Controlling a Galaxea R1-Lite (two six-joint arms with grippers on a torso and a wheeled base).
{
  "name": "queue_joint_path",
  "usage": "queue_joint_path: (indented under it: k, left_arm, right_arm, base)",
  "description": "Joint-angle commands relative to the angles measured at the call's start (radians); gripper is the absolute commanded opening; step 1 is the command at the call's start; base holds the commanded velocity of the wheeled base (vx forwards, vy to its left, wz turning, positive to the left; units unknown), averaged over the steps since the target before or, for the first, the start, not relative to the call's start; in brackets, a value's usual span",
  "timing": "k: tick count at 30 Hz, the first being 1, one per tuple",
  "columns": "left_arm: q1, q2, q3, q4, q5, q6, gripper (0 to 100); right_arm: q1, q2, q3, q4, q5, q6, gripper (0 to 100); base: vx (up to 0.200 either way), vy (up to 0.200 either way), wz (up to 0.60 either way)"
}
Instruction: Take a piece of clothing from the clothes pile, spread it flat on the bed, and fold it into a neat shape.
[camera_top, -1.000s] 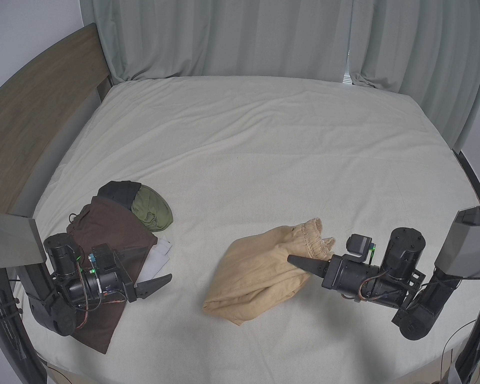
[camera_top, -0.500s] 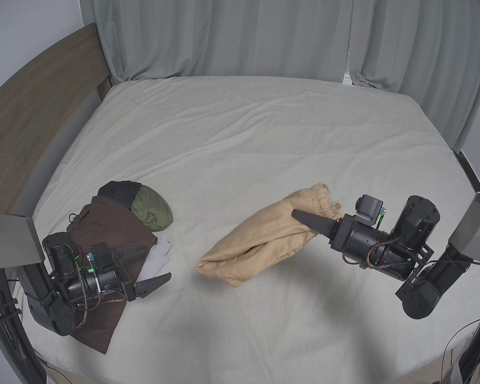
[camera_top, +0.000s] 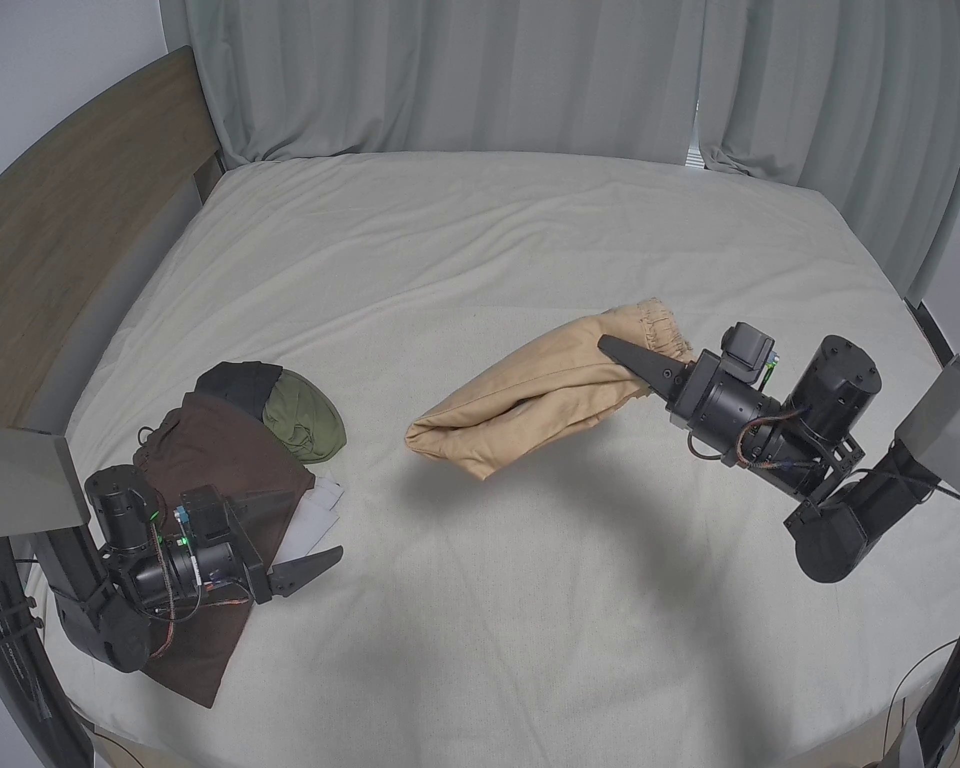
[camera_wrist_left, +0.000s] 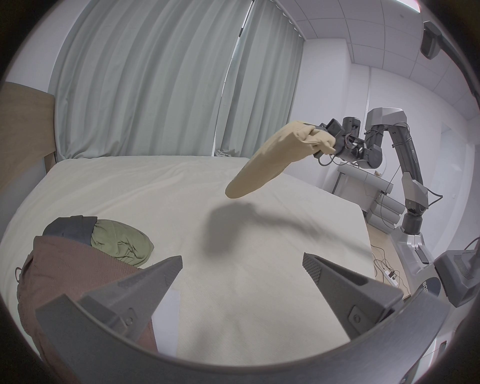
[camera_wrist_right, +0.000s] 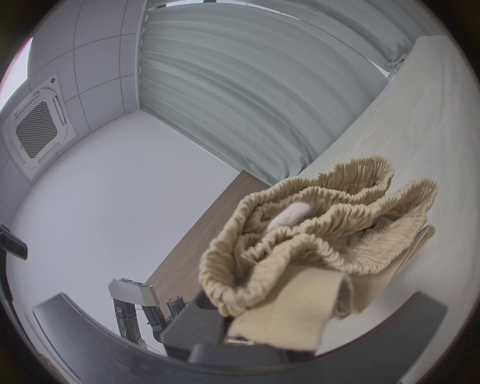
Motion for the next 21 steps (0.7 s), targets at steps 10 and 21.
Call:
queue_joint_path:
  k: [10, 21]
  left_arm:
    - [0.002, 0.009, 0.0, 0.0, -0.002, 0.0, 100]
    - [0.0, 0.012, 0.006, 0.0, 0.0, -0.002, 100]
  right_arm:
    - [-0.059, 0.157, -0.249, 0.068, 0.066, 0.069, 0]
    - [-0.048, 0.254, -0.364, 0.085, 0.068, 0.072, 0]
  base:
    - [0.0, 0.0, 0.0]
    - [0.0, 0.0, 0.0]
